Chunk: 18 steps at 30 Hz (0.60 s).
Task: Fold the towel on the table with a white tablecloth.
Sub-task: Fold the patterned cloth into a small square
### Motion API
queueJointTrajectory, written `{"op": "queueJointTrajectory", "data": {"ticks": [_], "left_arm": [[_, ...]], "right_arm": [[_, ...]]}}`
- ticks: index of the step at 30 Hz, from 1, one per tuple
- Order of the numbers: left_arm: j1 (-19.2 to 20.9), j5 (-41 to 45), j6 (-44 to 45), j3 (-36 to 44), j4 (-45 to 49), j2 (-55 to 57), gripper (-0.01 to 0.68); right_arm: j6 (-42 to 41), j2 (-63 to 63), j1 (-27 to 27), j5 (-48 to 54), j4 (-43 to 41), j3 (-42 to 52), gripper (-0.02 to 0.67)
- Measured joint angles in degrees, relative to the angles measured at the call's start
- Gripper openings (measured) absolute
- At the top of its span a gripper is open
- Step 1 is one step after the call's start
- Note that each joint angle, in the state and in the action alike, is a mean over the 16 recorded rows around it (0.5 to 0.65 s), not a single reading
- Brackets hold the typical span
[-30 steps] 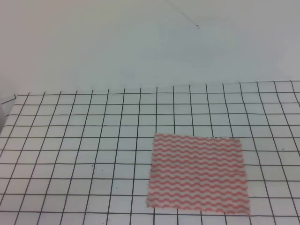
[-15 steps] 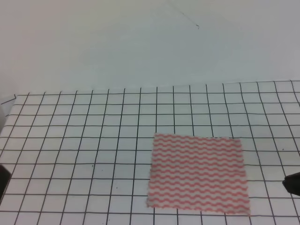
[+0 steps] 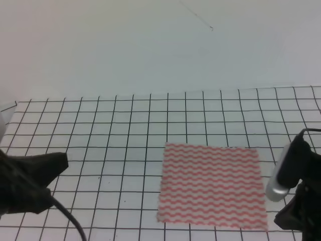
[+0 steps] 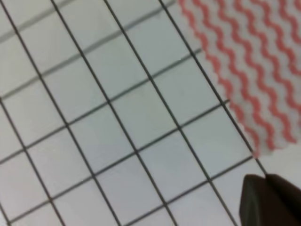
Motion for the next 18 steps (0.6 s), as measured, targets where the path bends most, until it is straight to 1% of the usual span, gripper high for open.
{"op": "queueJointTrajectory", "data": {"ticks": [3,8,15,18], "left_arm": [[0.0,2.3,-0.4,-1.9,1.3,4.3,0.000],[0.0,4.7,-0.8,-3.8,3.2,8.7,0.000],[0.0,5.8,-1.2,-4.7,5.9,10.8,0.000],[0.0,6.3,-1.2,-4.7,6.6,10.9,0.000]], "right_arm": [[0.9,3.4,1.5,-0.9,-2.6,-0.8,0.020],[0.9,8.5,3.2,-3.2,-6.2,-1.7,0.070],[-1.3,14.6,5.5,-7.5,-9.7,-1.9,0.149],[-1.9,16.7,6.4,-9.8,-11.4,-1.9,0.172]]}}
